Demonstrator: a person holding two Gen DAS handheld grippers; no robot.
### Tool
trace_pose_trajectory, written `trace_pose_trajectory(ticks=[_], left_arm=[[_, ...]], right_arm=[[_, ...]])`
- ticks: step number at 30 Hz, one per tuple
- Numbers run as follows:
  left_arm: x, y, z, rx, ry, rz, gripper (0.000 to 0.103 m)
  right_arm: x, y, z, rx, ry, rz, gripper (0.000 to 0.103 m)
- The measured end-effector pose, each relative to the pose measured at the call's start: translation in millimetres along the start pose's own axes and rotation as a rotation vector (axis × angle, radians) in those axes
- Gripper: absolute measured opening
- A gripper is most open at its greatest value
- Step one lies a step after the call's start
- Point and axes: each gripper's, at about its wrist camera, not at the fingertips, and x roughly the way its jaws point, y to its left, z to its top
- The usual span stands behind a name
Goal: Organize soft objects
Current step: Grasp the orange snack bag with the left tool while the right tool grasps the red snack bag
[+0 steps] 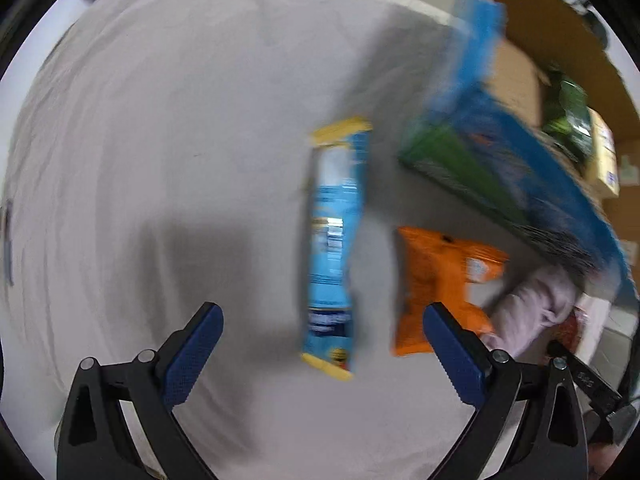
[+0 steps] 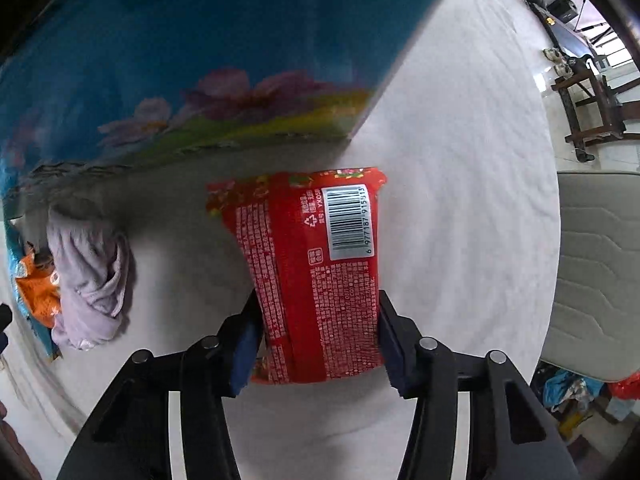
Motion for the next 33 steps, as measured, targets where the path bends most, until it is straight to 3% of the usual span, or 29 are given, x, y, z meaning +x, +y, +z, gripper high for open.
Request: trace_pose_trajectory(ticks=[8,11,13,14,15,17,18,25,33], left_arm=[[26.1,-48.8,-5.5,0.086,0.049,-0.054,0.102],[39.3,-60.3,-2.7,0.114,0.066,-0.038,0.102],[41.2,-66.4,-6.3,0.143,0.056,-0.019,0.097],[41.0,-72.9,-8.1,0.173,0.048,-0.018,0.086],[41.2,-77.2,-9.4,0.189,0.049,-0.024,0.067],[46.2,-90.3,-11.8,0.215,0.086,-0.011,0.045],[48.3,-94.7,-11.2,0.225,0.089,0.002,0.040],[41.5,-110.1,-39.7,0.276,0.068,0.035,0.035],[38.4,-92.4,-123.2,0.310,0.099,0.060,0.035]], right_arm=[[1.6,10.3,-34.1,-0.037,0.053,0.042,0.052],[3.5,16.1,-39.3,-0.040,0.056,0.044,0.052],[4.1,21.2,-39.8,-0.040,0.058,0.044,0.052],[3.3,21.6,-39.0,-0.042,0.057,0.043,0.052],[2.8,23.4,-36.3,-0.043,0.058,0.043,0.052],[1.4,27.3,-38.1,-0.049,0.062,0.041,0.052],[0.9,24.6,-38.7,-0.056,0.065,0.038,0.052],[8.0,20.9,-18.2,-0.103,0.092,0.029,0.050],[12.3,18.6,-39.4,-0.141,0.138,0.058,0.050]])
